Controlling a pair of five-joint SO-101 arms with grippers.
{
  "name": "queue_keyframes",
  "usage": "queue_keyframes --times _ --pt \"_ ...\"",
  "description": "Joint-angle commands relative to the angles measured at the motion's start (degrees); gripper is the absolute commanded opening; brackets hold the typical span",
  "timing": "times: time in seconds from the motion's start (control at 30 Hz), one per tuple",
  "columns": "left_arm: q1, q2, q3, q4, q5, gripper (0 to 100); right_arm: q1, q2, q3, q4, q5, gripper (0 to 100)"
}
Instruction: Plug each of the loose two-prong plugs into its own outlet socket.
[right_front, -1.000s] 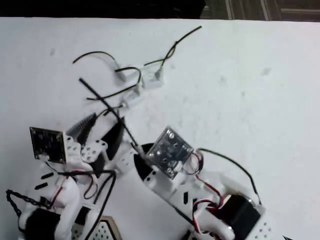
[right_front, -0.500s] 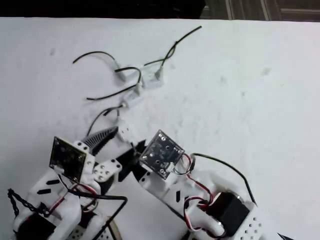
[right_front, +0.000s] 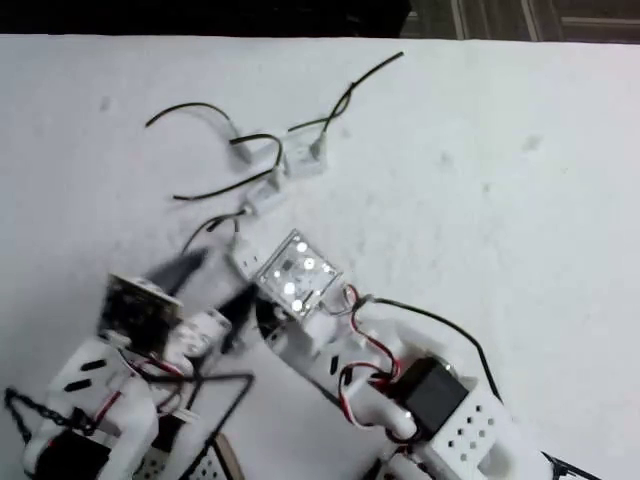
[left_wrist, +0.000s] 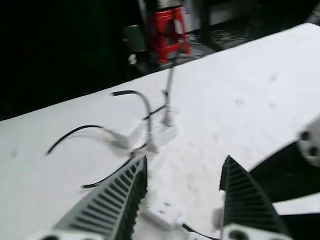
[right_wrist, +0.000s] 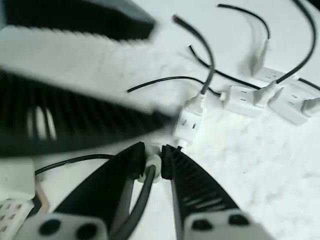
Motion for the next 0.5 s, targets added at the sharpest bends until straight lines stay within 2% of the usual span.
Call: queue_keyframes --times 0.0,0.1,0.2,0.3,0.47 --pt "-22.55 0.22 -0.09 0.88 0.0 24 2.51 2.15 -0.44 -1.36 -0.53 1.6" --pt "-31.43 0.22 3.43 1.32 0.09 24 2.95 6.2 -0.44 -2.42 -0.88 1.6" --pt "-36.62 0.22 9.23 1.32 0.09 24 2.95 11.3 -0.09 -5.67 -0.88 1.6" --pt "-39.43 0.22 15.38 0.88 -0.09 24 2.77 16.4 2.46 -12.0 -0.88 1.6" --pt "-39.78 0.22 21.19 0.79 -0.35 24 2.59 23.08 8.26 -23.43 -0.97 1.6"
